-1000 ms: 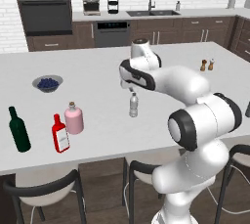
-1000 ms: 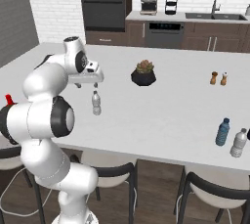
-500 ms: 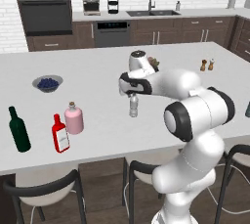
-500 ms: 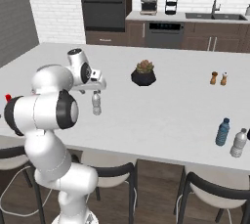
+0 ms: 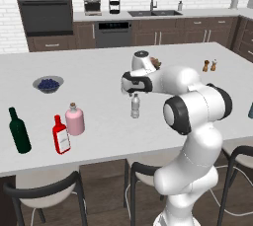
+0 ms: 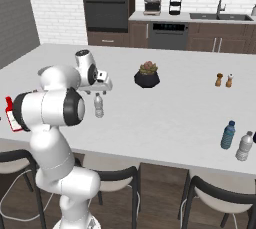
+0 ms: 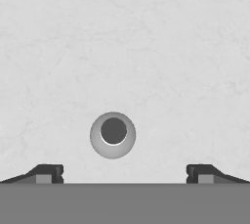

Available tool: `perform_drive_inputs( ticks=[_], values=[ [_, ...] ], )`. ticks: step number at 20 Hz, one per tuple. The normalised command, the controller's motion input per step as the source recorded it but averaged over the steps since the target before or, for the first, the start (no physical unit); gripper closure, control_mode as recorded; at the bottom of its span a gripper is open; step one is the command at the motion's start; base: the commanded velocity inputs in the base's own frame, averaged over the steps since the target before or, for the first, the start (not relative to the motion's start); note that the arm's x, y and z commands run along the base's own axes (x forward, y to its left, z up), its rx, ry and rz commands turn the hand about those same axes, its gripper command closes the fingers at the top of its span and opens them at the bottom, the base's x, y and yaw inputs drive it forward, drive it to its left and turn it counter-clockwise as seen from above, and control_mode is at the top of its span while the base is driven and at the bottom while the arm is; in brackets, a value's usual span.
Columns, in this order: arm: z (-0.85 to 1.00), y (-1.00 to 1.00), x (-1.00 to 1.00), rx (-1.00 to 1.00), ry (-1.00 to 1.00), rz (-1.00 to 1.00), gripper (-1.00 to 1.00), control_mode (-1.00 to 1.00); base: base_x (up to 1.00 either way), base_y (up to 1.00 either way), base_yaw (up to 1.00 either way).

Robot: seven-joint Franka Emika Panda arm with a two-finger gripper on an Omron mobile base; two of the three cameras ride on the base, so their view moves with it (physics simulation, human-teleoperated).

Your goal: Move the plastic bottles in the middle to the plastics group, and the glass bottles in the middle to the glass group.

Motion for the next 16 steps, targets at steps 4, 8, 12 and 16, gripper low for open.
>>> perform_drive_inputs(
  ticks=[4,8,12,16],
  values=[
    [0.00,0.00,0.05,0.07,0.00,0.01,-1.00,-1.00,0.00,0.00,0.00],
    [-0.06,0.00,0.04,0.01,0.00,0.01,-1.00,-1.00,0.00,0.00,0.00],
    [-0.05,0.00,-0.02,0.00,0.00,0.00,-1.00,-1.00,0.00,0.00,0.00],
    [0.00,0.00,-0.26,0.00,0.00,0.03,-1.00,-1.00,0.00,0.00,0.00]
  ],
)
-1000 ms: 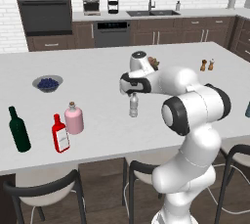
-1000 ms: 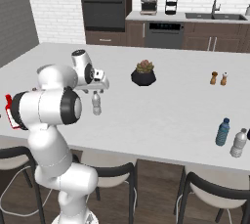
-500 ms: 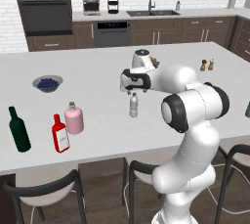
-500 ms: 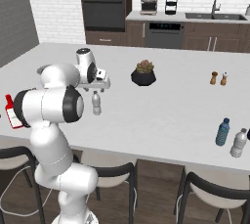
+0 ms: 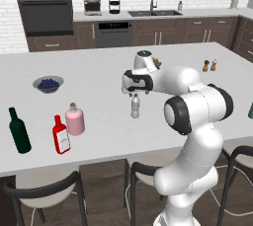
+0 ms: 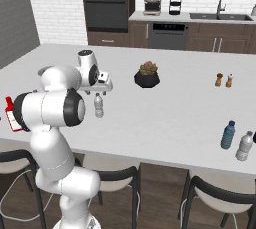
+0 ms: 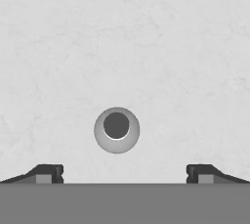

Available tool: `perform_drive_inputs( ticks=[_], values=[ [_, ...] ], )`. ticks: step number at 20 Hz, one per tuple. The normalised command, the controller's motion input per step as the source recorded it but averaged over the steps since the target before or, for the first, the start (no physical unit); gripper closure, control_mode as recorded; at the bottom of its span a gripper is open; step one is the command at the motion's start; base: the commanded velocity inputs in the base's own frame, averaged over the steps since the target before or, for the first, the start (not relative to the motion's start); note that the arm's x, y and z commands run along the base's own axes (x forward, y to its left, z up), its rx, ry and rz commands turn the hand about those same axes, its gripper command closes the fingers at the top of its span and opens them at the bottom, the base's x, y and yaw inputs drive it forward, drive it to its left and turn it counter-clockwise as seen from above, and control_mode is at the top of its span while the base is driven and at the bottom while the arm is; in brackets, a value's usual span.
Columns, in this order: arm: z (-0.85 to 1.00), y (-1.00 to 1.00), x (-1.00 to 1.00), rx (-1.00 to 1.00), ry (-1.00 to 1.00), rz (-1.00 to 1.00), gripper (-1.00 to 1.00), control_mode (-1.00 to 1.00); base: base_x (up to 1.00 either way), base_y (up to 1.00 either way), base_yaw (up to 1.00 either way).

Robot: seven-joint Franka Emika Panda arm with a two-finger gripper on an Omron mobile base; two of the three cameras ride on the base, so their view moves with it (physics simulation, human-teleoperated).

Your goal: Move the plastic bottles in the middle to the plastics group, and the glass bottles in the middle to the glass group.

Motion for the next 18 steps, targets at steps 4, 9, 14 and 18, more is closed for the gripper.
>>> perform_drive_inputs(
  ticks=[4,9,14,18],
  values=[
    [-0.07,0.00,-0.16,0.01,0.00,0.06,-1.00,-1.00,0.00,0.00,0.00],
    [-0.14,0.00,0.20,0.00,0.00,0.01,-1.00,-1.00,0.00,0.00,0.00],
    [-0.13,0.00,0.33,0.00,0.00,0.00,-1.00,-1.00,0.00,0.00,0.00],
    [-0.07,0.00,0.04,0.00,0.00,0.00,-1.00,-1.00,0.00,0.00,0.00]
  ],
)
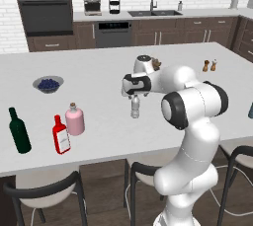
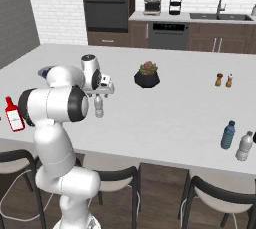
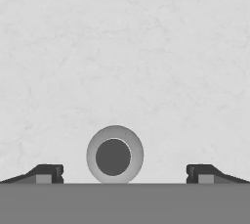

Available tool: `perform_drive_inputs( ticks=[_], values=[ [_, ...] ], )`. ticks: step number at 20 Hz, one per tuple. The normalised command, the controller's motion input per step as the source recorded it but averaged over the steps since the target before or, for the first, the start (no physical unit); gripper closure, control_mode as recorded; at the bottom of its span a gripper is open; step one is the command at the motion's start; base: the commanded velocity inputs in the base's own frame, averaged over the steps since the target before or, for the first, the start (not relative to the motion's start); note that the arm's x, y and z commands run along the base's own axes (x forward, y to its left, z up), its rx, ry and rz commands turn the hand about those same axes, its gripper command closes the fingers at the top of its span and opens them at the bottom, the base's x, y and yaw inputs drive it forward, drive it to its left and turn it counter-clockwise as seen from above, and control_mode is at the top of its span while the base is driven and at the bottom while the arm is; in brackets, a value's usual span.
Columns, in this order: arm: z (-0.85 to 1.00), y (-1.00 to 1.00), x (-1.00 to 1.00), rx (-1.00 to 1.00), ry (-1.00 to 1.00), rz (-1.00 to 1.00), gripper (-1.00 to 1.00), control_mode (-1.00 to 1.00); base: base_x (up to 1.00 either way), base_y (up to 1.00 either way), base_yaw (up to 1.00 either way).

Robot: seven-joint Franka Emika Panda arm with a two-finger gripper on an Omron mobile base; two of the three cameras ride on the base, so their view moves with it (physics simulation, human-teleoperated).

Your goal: Move the plastic bottles in the middle to the plastics group, and the glass bottles in the middle to the glass group.

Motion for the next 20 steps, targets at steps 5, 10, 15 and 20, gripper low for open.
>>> perform_drive_inputs(
  ticks=[5,10,15,20],
  values=[
    [-0.10,0.02,0.00,0.00,-0.02,0.00,-1.00,-1.00,0.00,0.00,0.00],
    [-0.15,0.01,0.00,0.00,-0.03,0.01,-1.00,-1.00,0.00,0.00,0.00],
    [-0.14,0.00,0.00,0.00,0.00,0.01,-1.00,-1.00,0.00,0.00,0.00],
    [-0.03,0.00,0.12,0.00,0.00,0.00,-1.00,-1.00,0.00,0.00,0.00]
  ],
)
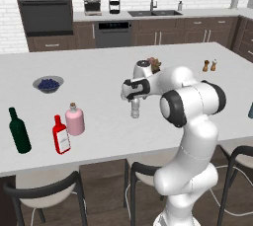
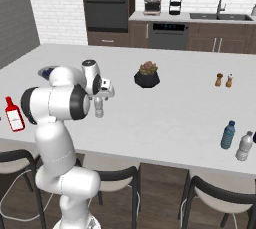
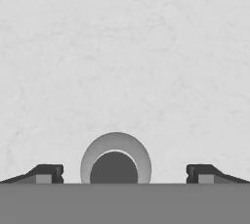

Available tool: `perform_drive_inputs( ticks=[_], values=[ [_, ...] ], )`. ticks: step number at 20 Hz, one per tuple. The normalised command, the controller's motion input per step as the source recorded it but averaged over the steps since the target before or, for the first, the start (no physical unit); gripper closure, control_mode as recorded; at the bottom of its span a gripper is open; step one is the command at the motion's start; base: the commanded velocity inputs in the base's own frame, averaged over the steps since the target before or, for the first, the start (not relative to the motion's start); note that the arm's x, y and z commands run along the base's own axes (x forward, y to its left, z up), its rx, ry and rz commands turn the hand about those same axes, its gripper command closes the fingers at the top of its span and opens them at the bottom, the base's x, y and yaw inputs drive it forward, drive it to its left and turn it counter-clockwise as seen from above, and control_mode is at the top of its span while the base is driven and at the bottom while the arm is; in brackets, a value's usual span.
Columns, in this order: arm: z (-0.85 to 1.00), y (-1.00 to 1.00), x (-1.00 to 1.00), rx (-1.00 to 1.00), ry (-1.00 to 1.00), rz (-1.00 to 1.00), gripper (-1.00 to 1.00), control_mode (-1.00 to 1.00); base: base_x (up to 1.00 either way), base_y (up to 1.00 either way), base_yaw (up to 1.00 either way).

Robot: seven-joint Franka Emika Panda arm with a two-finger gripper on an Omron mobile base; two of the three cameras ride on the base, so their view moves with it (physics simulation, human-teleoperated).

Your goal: Move the plastic bottles in the middle to the plastics group, and the glass bottles in the middle to the glass group.

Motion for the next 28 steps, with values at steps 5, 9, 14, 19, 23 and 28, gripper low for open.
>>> perform_drive_inputs(
  ticks=[5,9,14,19,23,28],
  values=[
    [0.00,0.00,0.06,0.00,-0.02,0.00,-1.00,-1.00,0.00,0.00,0.00],
    [0.00,0.00,0.00,0.00,0.00,0.00,1.00,-1.00,0.00,0.00,0.00],
    [0.00,0.00,0.00,0.00,0.00,0.00,1.00,-1.00,0.00,0.00,0.00],
    [0.00,0.00,-0.01,0.00,0.00,0.00,1.00,-1.00,0.00,0.00,0.00],
    [0.13,-0.03,-0.21,0.00,-0.03,-0.03,1.00,-1.00,0.00,0.00,0.00],
    [0.44,-0.48,-0.29,0.00,0.00,-0.20,1.00,-1.00,0.00,0.00,0.00]
  ],
)
